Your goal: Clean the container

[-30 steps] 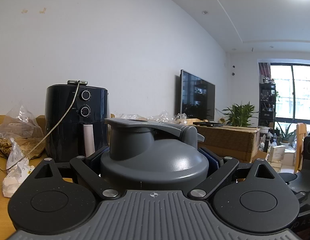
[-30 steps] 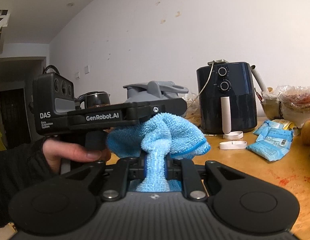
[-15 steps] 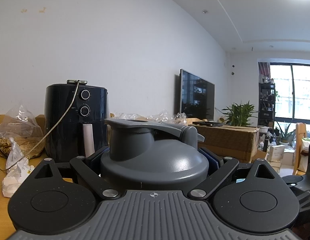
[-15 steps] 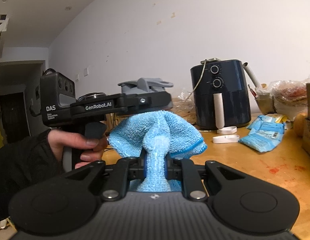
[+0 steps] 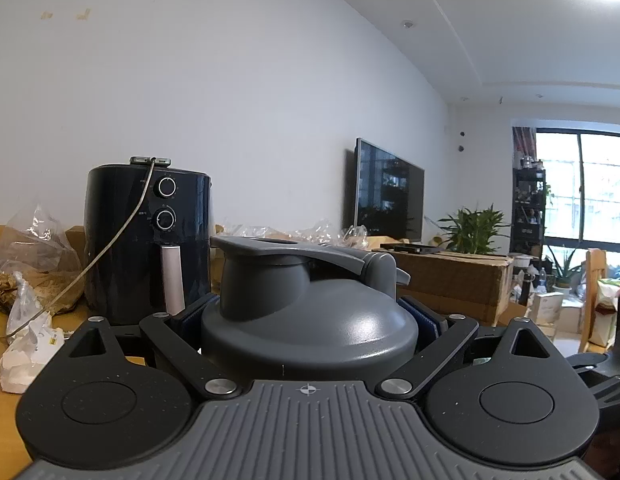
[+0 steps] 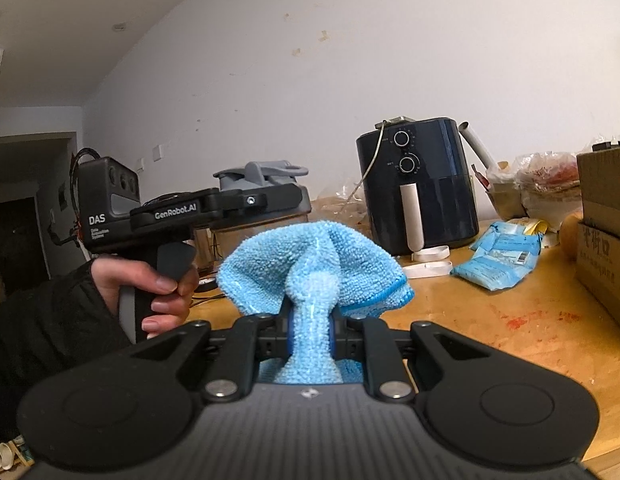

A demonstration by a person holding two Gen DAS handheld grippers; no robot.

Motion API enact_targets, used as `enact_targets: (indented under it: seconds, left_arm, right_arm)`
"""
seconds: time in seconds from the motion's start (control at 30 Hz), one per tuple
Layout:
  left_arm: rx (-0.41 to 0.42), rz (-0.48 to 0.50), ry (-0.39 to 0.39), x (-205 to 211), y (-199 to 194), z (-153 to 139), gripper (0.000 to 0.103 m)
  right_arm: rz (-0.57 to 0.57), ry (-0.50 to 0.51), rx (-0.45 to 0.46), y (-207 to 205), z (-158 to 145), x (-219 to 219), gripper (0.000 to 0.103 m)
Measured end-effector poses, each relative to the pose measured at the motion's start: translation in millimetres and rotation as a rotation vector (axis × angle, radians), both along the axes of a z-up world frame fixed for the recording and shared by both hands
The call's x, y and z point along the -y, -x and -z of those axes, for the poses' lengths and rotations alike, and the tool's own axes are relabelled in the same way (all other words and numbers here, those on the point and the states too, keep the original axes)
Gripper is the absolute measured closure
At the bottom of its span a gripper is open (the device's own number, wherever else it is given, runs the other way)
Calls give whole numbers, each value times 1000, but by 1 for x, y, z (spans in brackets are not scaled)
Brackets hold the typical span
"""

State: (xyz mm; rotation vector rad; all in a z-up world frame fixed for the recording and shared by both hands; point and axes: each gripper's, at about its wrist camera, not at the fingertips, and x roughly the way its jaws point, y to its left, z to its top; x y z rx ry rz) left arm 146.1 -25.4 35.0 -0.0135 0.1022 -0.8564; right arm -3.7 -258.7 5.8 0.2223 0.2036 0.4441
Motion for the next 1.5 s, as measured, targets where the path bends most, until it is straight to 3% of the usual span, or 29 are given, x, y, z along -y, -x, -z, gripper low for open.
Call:
enact_targets:
  seconds: [0.7,1.27,1.5]
  left_arm:
    - [-19,44,30,-2,-7,5,6]
    - [-34,-2,23,-1,-1,8,6]
    - [-9,-86,-14,5,15,3,6]
  right_arm:
    - [-36,2,-6,-10,-1,-21,92]
    - [-33,-2,-18,-13,-8,-14,92]
    - [-36,5,-8,-6,-11,-16,92]
